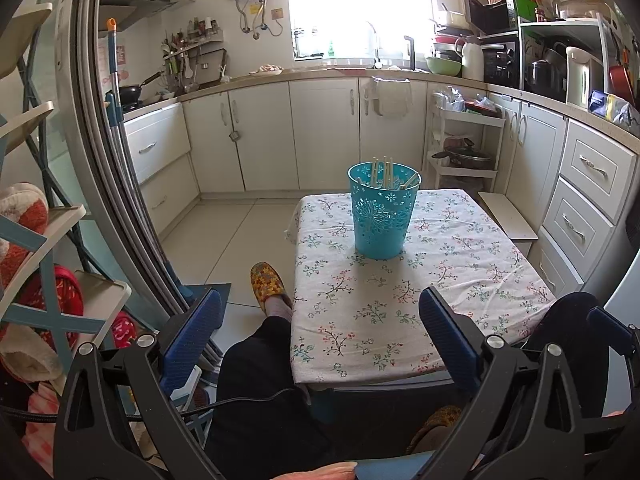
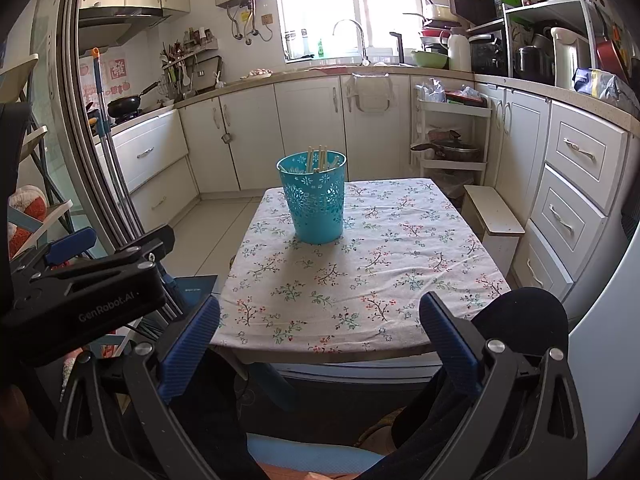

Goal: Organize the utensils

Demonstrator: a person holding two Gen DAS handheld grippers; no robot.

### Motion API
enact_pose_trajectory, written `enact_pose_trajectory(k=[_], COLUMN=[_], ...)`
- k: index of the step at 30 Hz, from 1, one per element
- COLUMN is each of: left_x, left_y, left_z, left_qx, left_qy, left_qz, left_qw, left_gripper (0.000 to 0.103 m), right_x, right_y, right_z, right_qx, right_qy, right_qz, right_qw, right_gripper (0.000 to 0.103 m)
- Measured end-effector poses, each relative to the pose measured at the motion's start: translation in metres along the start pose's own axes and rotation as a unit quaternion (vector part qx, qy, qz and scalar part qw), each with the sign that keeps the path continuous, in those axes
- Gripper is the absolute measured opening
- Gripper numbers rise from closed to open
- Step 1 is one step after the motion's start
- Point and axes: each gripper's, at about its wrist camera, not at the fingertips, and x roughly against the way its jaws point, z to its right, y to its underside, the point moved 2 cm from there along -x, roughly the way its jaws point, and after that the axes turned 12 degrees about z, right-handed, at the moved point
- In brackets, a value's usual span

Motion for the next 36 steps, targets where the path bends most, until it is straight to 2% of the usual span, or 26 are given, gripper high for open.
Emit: enact_pose_trajectory(k=[36], left_x=[0.0006], left_y=[-0.0019], left_z=[-0.0020], left_qx=[0.000], left_qy=[-0.001], left_qz=[0.001], left_qw=[1.0000], left_gripper=[0.095], right_x=[0.0021], right_y=[0.0019], right_z=[0.0017], right_qx=[0.005], right_qy=[0.000], right_qz=[-0.005], right_qw=[1.000], right_gripper=[0.096])
